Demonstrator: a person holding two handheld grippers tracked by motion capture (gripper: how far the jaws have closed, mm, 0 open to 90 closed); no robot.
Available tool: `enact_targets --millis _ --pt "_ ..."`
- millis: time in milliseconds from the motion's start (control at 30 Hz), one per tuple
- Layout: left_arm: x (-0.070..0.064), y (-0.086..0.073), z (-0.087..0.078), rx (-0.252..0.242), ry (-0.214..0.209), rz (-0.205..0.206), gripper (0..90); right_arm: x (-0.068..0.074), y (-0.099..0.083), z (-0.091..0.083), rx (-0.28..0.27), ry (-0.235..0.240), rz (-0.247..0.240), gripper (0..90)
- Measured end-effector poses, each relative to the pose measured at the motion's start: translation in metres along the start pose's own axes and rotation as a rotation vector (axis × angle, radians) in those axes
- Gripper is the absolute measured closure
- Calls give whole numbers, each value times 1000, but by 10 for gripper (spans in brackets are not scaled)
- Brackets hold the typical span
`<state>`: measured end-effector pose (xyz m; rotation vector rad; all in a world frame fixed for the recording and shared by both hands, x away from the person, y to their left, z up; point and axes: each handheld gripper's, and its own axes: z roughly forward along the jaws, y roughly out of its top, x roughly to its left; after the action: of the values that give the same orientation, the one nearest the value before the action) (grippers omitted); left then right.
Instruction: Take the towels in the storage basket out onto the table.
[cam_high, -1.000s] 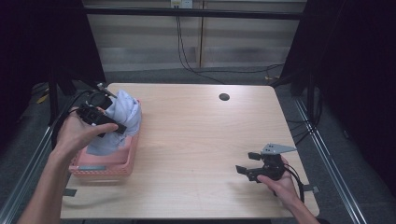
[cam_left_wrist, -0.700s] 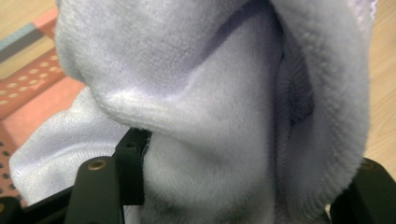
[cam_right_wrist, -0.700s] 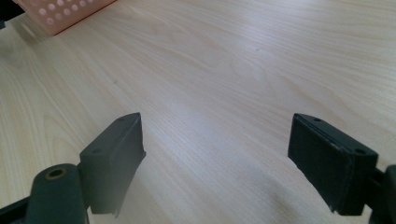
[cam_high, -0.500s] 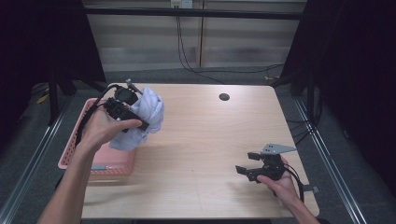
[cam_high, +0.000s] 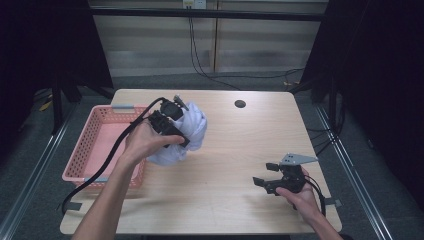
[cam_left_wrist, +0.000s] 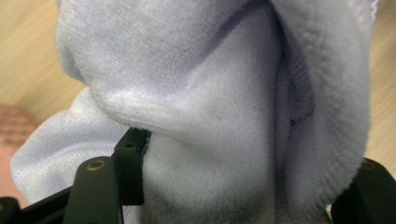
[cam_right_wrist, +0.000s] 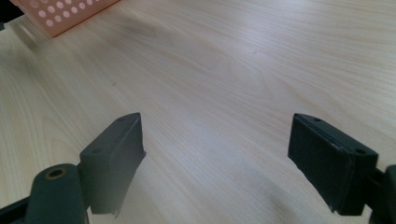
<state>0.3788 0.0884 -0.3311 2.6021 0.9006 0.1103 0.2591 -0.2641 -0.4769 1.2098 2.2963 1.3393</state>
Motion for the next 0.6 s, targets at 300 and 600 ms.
enact_targets --millis 300,600 --pt "-16 11 23 0 -32 19 349 -1 0 -1 -3 0 1 181" --pt "-25 17 53 -11 -82 18 346 -1 1 1 -4 -2 2 181"
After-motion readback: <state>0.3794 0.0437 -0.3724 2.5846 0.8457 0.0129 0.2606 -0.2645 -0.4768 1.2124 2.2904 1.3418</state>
